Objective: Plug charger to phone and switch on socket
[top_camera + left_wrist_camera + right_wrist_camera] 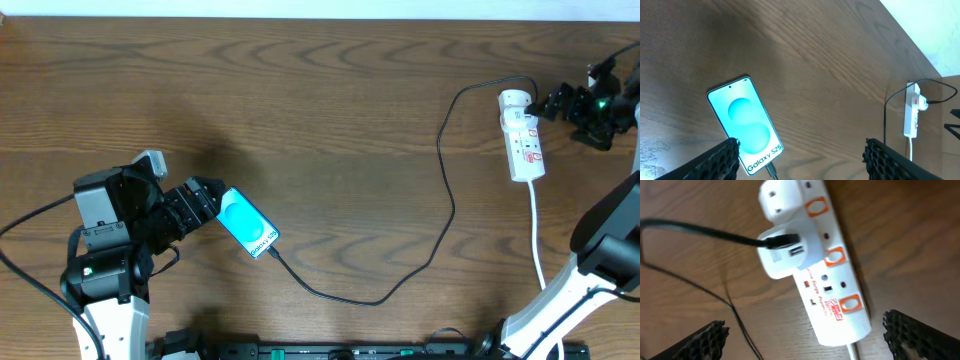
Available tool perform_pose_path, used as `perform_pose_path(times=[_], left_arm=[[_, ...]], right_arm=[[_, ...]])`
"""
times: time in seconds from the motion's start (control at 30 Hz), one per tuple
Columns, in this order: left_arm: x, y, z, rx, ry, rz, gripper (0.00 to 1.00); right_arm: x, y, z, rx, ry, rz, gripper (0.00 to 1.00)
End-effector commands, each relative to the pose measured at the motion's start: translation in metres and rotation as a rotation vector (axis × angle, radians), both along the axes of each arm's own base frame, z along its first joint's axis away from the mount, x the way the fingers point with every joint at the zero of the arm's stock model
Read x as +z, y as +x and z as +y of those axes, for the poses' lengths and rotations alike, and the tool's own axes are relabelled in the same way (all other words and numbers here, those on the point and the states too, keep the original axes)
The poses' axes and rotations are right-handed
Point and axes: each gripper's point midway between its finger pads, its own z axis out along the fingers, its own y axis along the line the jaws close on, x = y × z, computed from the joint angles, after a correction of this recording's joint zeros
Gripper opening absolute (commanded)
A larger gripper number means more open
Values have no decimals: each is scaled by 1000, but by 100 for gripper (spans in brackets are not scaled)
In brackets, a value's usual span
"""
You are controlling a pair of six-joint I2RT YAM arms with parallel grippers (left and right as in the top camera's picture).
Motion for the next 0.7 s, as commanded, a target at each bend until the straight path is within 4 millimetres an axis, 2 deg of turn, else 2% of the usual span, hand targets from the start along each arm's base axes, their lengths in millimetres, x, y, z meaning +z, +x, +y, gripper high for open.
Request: perform_pose_path(times=[0.0, 0.1, 0.17, 0.2, 0.43, 0.67], left_arm=[[3, 2, -1, -3, -11, 5, 80], [-3, 2, -1, -3, -18, 33, 80], [-8, 3, -1, -3, -23, 54, 80], [-10, 4, -1, -3, -25, 62, 80], [-16, 5, 0, -3, -30, 86, 80], [-16, 5, 0, -3, -31, 87, 80]], right_arm=[[-4, 9, 13, 163, 5, -68, 99], [-11, 18, 11, 163, -21, -78, 98], [-20, 28, 2, 105, -47, -75, 91], [-22, 30, 1, 90, -49, -74, 90], [-25, 37, 3, 85, -52, -88, 96], [-47, 35, 22, 117, -30, -58, 99]])
